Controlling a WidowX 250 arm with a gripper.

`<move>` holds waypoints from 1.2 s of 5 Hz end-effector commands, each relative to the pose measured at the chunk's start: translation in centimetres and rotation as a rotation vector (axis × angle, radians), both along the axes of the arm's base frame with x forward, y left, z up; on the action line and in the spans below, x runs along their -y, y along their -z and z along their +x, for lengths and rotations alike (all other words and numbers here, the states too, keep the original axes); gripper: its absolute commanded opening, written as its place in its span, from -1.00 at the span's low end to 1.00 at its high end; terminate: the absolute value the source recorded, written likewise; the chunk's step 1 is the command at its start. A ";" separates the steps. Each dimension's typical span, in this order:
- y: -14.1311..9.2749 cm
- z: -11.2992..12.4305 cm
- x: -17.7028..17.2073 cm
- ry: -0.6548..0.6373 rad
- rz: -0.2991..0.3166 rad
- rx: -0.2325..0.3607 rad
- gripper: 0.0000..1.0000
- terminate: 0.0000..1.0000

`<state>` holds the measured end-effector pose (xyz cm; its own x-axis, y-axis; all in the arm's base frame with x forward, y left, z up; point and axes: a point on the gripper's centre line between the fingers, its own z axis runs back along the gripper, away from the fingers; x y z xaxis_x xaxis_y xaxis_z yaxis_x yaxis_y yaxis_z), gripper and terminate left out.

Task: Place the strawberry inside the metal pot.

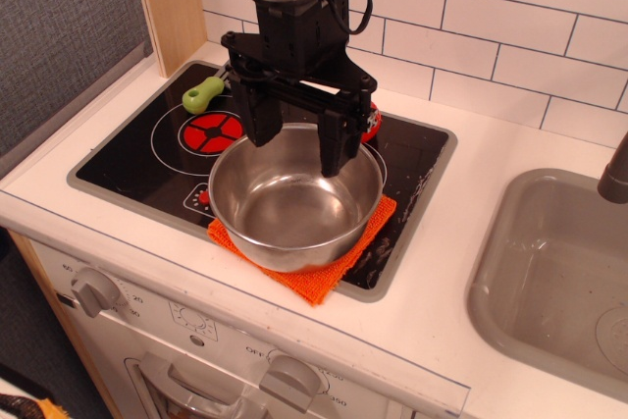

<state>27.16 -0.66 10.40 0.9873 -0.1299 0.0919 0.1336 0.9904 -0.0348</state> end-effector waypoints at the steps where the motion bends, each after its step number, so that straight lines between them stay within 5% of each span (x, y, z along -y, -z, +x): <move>1: 0.0 0.0 0.0 0.000 0.000 0.000 1.00 -1.00; 4: 0.9 10.4 -0.6 -0.146 0.045 0.085 1.00 -1.00; 6: 3.9 13.4 -1.3 -0.181 0.101 0.036 1.00 -1.00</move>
